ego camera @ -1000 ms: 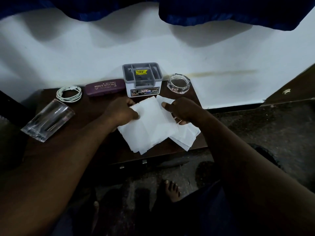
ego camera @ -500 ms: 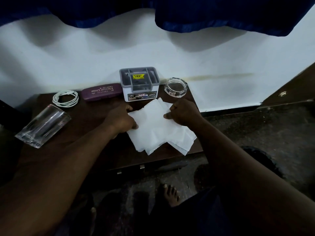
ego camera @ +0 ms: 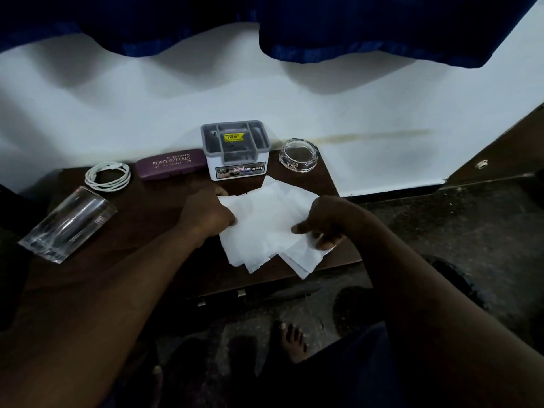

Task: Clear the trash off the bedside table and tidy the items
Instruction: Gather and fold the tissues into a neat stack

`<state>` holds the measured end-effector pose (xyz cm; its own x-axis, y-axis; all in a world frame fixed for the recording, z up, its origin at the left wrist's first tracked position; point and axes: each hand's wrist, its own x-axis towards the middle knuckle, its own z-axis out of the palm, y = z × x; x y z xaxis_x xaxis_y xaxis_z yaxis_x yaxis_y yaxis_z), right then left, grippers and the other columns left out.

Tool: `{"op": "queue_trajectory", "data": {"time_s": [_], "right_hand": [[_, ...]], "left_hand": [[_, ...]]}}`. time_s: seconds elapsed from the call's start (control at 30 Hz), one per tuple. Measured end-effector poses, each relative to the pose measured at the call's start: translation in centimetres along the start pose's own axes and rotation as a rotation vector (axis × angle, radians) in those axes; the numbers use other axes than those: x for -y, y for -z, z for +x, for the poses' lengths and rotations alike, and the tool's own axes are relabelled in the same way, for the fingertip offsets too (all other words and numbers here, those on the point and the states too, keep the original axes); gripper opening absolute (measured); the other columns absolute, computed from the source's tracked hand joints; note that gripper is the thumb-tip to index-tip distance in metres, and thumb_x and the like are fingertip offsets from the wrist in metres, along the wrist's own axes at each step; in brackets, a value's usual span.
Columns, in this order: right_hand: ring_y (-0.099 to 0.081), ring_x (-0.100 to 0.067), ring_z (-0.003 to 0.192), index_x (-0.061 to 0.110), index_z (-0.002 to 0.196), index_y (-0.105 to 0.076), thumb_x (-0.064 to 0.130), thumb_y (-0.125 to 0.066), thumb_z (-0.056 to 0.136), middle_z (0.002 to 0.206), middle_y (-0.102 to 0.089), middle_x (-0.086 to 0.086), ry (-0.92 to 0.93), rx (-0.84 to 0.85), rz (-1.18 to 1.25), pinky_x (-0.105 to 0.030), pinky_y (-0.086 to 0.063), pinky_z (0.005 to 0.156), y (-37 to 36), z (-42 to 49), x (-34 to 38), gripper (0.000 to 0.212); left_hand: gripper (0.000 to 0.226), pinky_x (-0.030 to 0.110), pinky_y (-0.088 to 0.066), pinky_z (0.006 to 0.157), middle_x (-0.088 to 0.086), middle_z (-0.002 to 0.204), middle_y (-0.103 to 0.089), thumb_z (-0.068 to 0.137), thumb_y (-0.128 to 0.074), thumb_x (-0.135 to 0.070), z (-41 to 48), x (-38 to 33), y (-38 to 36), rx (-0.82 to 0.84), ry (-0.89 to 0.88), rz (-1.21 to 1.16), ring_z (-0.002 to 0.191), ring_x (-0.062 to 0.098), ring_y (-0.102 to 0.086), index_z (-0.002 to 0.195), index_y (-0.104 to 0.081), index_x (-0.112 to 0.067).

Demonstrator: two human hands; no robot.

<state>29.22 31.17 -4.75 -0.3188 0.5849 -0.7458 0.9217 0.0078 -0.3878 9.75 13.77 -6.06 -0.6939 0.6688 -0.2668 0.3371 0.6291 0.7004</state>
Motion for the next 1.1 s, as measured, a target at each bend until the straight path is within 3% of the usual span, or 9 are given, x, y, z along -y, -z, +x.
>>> {"op": "queue_trajectory", "data": {"time_s": [0.2, 0.33, 0.47, 0.63, 0.77, 0.83, 0.97, 1.03, 1.1], "right_hand": [[-0.071, -0.025, 0.053, -0.001, 0.099, -0.060, 0.036, -0.084, 0.084, 0.077, -0.068, -0.014, 0.039, 0.170, 0.061, -0.033, -0.060, 0.051, -1.2, -1.0, 2.1, 0.046], [-0.067, -0.019, 0.056, 0.001, 0.103, -0.066, 0.046, -0.079, 0.086, 0.083, -0.073, -0.008, 0.133, -0.029, 0.046, -0.026, -0.054, 0.051, 0.8, -1.7, 1.8, 0.050], [-0.062, -0.018, 0.041, 0.005, 0.073, -0.069, 0.053, -0.083, 0.077, 0.058, -0.070, -0.006, 0.159, -0.305, -0.140, -0.026, -0.050, 0.045, 2.8, -0.8, -0.3, 0.050], [-0.062, -0.024, 0.040, -0.002, 0.083, -0.063, 0.033, -0.093, 0.072, 0.062, -0.065, -0.014, 0.064, -0.114, 0.078, -0.033, -0.055, 0.045, 1.1, 0.1, -0.6, 0.047], [-0.070, -0.028, 0.054, -0.003, 0.100, -0.061, 0.030, -0.087, 0.081, 0.087, -0.069, -0.020, 0.031, -0.008, 0.145, -0.037, -0.061, 0.053, 0.6, -0.6, 0.5, 0.046], [-0.071, -0.027, 0.056, -0.004, 0.110, -0.060, 0.031, -0.084, 0.084, 0.085, -0.068, -0.018, 0.022, 0.043, 0.144, -0.037, -0.062, 0.057, 0.4, -1.3, 0.7, 0.050], [-0.070, -0.028, 0.070, -0.005, 0.120, -0.059, 0.034, -0.078, 0.090, 0.088, -0.068, -0.018, 0.062, 0.170, 0.192, -0.041, -0.060, 0.077, 0.2, -2.8, 1.1, 0.052], [-0.067, -0.026, 0.068, -0.004, 0.115, -0.061, 0.038, -0.076, 0.091, 0.092, -0.070, -0.019, 0.097, 0.136, 0.229, -0.039, -0.059, 0.074, 0.8, -3.0, 1.2, 0.050], [-0.061, -0.024, 0.057, -0.004, 0.102, -0.065, 0.041, -0.075, 0.091, 0.090, -0.072, -0.019, 0.173, -0.039, 0.193, -0.037, -0.054, 0.061, 1.5, -2.7, 1.1, 0.048]], "left_hand": [[0.048, 0.030, -0.050, 0.079, 0.005, 0.116, -0.067, 0.069, -0.089, -0.008, 0.3, 0.3, 0.5, -0.037, 0.097, -0.133, 0.102, 0.021, -0.062, 0.112, -0.069, -0.019], [0.054, 0.043, -0.057, 0.093, 0.010, 0.118, -0.069, 0.070, -0.088, -0.004, 0.3, 0.3, 0.6, 0.004, 0.135, -0.242, 0.107, 0.027, -0.066, 0.118, -0.068, -0.014], [0.058, 0.034, -0.056, 0.082, 0.008, 0.117, -0.069, 0.072, -0.087, -0.001, 0.1, -0.1, 0.2, 0.061, 0.126, -0.314, 0.103, 0.024, -0.066, 0.125, -0.066, -0.011], [0.062, 0.046, -0.057, 0.096, 0.010, 0.121, -0.069, 0.073, -0.084, 0.004, -0.2, -1.2, -0.5, 0.118, 0.141, -0.442, 0.109, 0.028, -0.066, 0.130, -0.063, -0.010], [0.053, 0.037, -0.057, 0.083, 0.010, 0.119, -0.067, 0.072, -0.082, 0.007, 0.2, -1.5, -0.3, 0.011, 0.168, -0.481, 0.109, 0.029, -0.065, 0.119, -0.066, -0.010], [0.055, 0.032, -0.055, 0.076, 0.010, 0.120, -0.066, 0.072, -0.082, 0.008, 0.2, -1.3, -0.2, -0.011, 0.192, -0.504, 0.108, 0.029, -0.065, 0.120, -0.065, -0.010], [0.055, 0.042, -0.059, 0.086, 0.014, 0.120, -0.069, 0.072, -0.082, 0.008, 0.2, -1.4, -0.2, -0.053, 0.231, -0.593, 0.105, 0.033, -0.068, 0.122, -0.064, -0.008], [0.054, 0.043, -0.060, 0.086, 0.013, 0.118, -0.071, 0.074, -0.081, 0.006, 0.3, -1.8, -0.1, -0.062, 0.227, -0.649, 0.103, 0.033, -0.070, 0.123, -0.065, -0.009], [0.053, 0.040, -0.061, 0.078, 0.012, 0.114, -0.073, 0.075, -0.080, 0.004, 0.3, -2.1, 0.0, -0.059, 0.220, -0.723, 0.098, 0.031, -0.072, 0.124, -0.065, -0.009]]}}
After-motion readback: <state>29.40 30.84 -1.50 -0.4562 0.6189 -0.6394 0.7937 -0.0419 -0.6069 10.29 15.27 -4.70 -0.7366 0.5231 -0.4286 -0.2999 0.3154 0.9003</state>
